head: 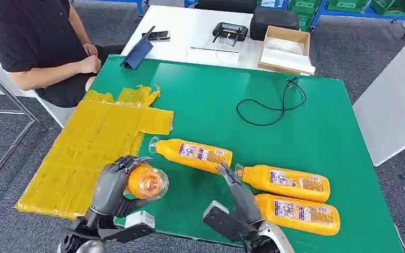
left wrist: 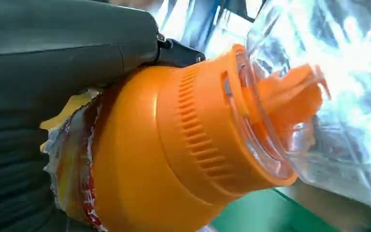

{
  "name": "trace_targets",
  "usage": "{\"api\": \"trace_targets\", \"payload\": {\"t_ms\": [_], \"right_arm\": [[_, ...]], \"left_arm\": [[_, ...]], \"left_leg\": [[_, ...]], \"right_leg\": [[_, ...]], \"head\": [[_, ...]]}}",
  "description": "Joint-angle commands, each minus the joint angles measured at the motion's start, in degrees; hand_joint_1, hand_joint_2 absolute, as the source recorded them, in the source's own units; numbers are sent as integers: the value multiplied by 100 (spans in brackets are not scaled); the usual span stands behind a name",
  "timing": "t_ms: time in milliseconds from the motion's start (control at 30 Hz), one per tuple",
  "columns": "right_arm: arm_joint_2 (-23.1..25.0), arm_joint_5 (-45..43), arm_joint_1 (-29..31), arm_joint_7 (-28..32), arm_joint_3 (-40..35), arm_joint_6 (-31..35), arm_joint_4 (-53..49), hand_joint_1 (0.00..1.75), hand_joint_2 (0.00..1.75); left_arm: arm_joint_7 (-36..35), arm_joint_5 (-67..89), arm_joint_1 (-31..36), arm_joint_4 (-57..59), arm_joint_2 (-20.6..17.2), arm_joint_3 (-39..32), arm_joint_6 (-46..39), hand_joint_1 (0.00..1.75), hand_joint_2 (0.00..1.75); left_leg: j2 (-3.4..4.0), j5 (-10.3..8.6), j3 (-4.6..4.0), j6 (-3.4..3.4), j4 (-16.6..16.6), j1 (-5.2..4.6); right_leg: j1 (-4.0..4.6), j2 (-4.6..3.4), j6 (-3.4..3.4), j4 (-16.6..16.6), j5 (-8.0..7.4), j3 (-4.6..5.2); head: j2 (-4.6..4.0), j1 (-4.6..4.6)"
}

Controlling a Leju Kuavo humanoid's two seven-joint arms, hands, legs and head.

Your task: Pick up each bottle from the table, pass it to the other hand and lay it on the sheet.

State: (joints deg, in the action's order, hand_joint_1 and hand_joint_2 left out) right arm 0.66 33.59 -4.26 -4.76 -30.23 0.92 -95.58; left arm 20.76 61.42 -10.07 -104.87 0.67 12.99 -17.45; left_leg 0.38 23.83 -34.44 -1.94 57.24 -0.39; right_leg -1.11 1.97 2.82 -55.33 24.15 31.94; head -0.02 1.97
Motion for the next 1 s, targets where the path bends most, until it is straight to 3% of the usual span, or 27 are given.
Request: {"api": "trace_targets", "payload": {"t_ms": [33,300,600,833,867,1000], "right_arm": [[101,-67,377,-30,191,-32,-55,0,175],[90,40,702,-111,144,-32,192,0,175],[214,567,2526,-407,293,-395,1572,0,175],[319,839,3224,-720,156,-699,2283,0,175],[334,826,3304,-786,149,-768,2392,0,175],[288,774,3616,-1035,-60,-1232,2937,0,175]], "left_arm": [[-573,1449,553,1083,-907,686,-494,175,175],[-853,2197,766,1792,-1115,1012,-480,175,175],[-969,2400,2304,4530,-1194,2550,44,175,175],[-911,2106,2644,4868,-1182,2789,285,175,175],[-962,2086,2698,4908,-1196,2804,375,0,175],[-936,1799,2927,4743,-1218,2830,601,0,175]], "left_leg": [[-6,1,12,17,-5,3],[-3,-1,8,10,-5,2],[-8,-23,1,10,-8,-2],[-25,-53,-11,8,-4,-2],[-24,-56,-16,6,0,0],[-39,-74,-21,10,0,2]], "right_leg": [[1,-12,-17,3,5,-14],[0,-8,-10,5,1,-9],[-3,-5,-5,5,-14,-4],[-4,0,1,0,-39,-2],[-2,0,0,-3,-39,5],[-1,7,1,-4,-51,6]], "head": [[0,2],[0,0],[0,0],[0,-2],[0,0],[0,4]]}}
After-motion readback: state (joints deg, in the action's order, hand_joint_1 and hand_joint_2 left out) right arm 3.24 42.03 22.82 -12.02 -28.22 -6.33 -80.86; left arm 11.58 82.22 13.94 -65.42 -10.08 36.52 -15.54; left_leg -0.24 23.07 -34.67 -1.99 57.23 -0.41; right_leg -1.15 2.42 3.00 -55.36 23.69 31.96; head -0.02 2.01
